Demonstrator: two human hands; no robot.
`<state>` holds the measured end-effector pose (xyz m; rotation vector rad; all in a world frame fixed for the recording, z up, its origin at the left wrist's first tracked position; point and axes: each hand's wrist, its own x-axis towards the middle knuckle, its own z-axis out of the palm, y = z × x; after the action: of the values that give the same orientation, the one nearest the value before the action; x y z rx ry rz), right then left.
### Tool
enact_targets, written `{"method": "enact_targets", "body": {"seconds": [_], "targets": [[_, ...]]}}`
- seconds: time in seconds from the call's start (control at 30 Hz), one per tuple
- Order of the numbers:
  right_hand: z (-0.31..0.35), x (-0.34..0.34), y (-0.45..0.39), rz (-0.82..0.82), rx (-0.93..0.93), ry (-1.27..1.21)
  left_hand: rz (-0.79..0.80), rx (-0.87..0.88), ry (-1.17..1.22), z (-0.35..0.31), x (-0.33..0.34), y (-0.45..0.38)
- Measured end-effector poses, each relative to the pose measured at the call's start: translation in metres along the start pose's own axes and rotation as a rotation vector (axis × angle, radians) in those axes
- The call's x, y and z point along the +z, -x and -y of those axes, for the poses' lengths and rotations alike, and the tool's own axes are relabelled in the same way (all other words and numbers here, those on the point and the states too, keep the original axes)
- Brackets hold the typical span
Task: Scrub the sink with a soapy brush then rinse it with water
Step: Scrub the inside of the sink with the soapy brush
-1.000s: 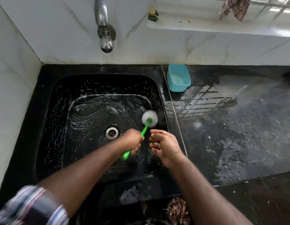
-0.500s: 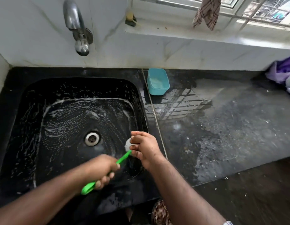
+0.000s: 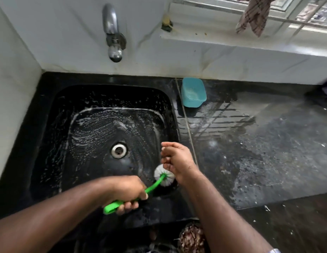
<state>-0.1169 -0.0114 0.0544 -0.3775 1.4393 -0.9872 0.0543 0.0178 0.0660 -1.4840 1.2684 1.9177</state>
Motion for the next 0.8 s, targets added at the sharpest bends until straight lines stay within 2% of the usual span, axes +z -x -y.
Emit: {"method": "enact_targets", "body": {"seconds": [0.1,0.17,0.3,0.33,0.4,0.47,0.53,0.57,0.63,0.67,0.73,0.8], "targets": [[0.003,0.014,-0.002,0.048,0.002,0.050,0.046,-0.018,0.102,0.025,-0.016,0.020],[0.005,0.024,0.000,0.090,0.004,0.160,0.021,0.004,0.236,0.040,-0.030,0.025],[-0.006,0.032,0.002,0.175,0.077,0.724,-0.180,0.161,0.621,0.043,-0.026,0.024],[-0.009,0.035,0.002,0.208,0.128,0.795,-0.218,0.214,0.692,0.037,-0.022,0.020],[-0.015,0.049,0.018,0.241,0.194,0.759,-0.198,0.323,0.795,0.034,-0.012,0.026],[-0.012,0.064,0.034,0.245,0.197,0.662,-0.140,0.404,0.798,0.029,-0.003,0.033],[-0.007,0.063,0.028,0.194,0.174,0.756,-0.149,0.388,0.655,0.022,-0.001,0.023],[-0.006,0.058,0.025,0.169,0.154,0.885,-0.167,0.362,0.525,0.021,-0.003,0.017],[0.004,0.046,0.027,0.172,0.028,1.341,-0.241,0.353,0.204,0.022,-0.014,0.008],[0.008,0.042,0.031,0.182,-0.051,1.578,-0.338,0.382,0.003,0.025,-0.025,0.007],[0.022,0.035,0.041,0.174,-0.163,1.872,-0.606,0.396,-0.354,0.038,-0.057,0.015],[0.037,0.030,0.049,0.159,-0.306,2.131,-0.832,0.318,-0.439,0.058,-0.099,0.023]]}}
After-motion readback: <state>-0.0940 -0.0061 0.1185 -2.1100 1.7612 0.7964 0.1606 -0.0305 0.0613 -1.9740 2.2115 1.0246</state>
